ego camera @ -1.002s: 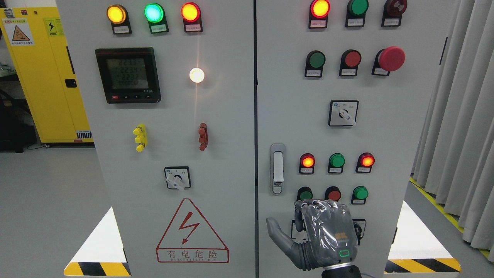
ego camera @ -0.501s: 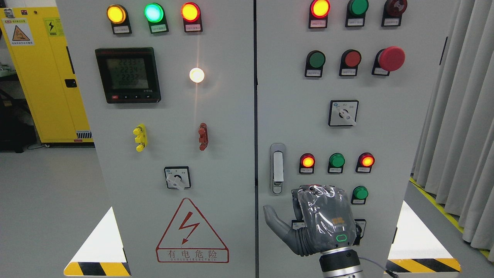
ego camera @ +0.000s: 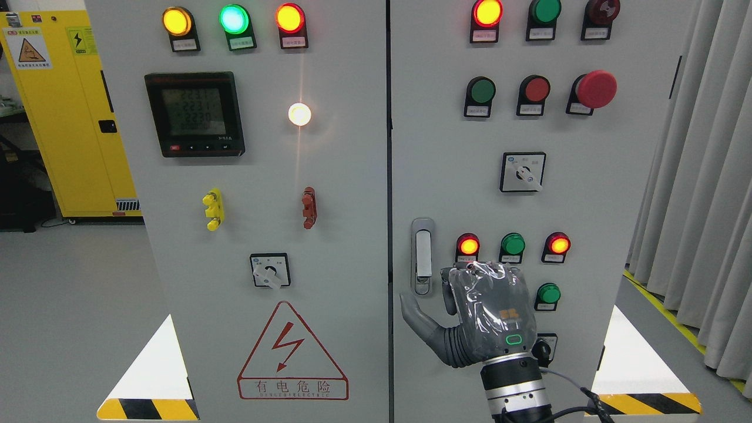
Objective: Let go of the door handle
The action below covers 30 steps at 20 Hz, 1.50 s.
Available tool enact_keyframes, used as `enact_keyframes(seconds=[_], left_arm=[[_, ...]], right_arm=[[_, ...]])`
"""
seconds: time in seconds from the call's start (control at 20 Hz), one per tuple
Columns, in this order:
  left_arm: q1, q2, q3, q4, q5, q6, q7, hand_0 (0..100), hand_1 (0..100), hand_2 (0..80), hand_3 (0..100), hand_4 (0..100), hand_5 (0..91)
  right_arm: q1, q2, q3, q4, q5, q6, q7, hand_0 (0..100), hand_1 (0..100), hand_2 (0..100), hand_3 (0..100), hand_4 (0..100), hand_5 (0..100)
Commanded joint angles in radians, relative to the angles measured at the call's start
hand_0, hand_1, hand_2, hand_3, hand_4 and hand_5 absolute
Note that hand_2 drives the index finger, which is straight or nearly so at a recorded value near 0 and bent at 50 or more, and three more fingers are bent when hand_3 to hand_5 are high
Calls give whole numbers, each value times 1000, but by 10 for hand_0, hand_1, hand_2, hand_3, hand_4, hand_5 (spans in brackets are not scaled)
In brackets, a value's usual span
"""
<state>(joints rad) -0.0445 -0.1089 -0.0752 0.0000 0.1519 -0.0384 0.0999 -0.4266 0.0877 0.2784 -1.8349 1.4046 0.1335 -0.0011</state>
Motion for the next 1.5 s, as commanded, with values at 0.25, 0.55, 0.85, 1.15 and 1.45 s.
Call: enact_keyframes(seconds=[0.25,0.55,0.85,1.15,1.45], left_arm=[[0,0,0,-12,0,0,0,120,556,0,0,0,0],[0,0,0,-12,0,0,0,120,556,0,0,0,0],[0,0,0,-12,0,0,0,120,556,0,0,0,0],[0,0,0,-12,0,0,0,120,556,0,0,0,0],[0,0,0,-12,0,0,0,120,556,0,0,0,0]], right_arm=[[-37,12,5,55,4,5,6,298,261,980,1000,1000,1000],[-63,20,4,91,5,5,6,317,275,979,1000,1000,1000],[-66,20,4,89,5,21,6,335,321,979,1000,1000,1000],[-67,20,2,89,8,26,6,358,340,979,1000,1000,1000],[-70,20,-1,88,8,28,6,446,331,978,1000,1000,1000]])
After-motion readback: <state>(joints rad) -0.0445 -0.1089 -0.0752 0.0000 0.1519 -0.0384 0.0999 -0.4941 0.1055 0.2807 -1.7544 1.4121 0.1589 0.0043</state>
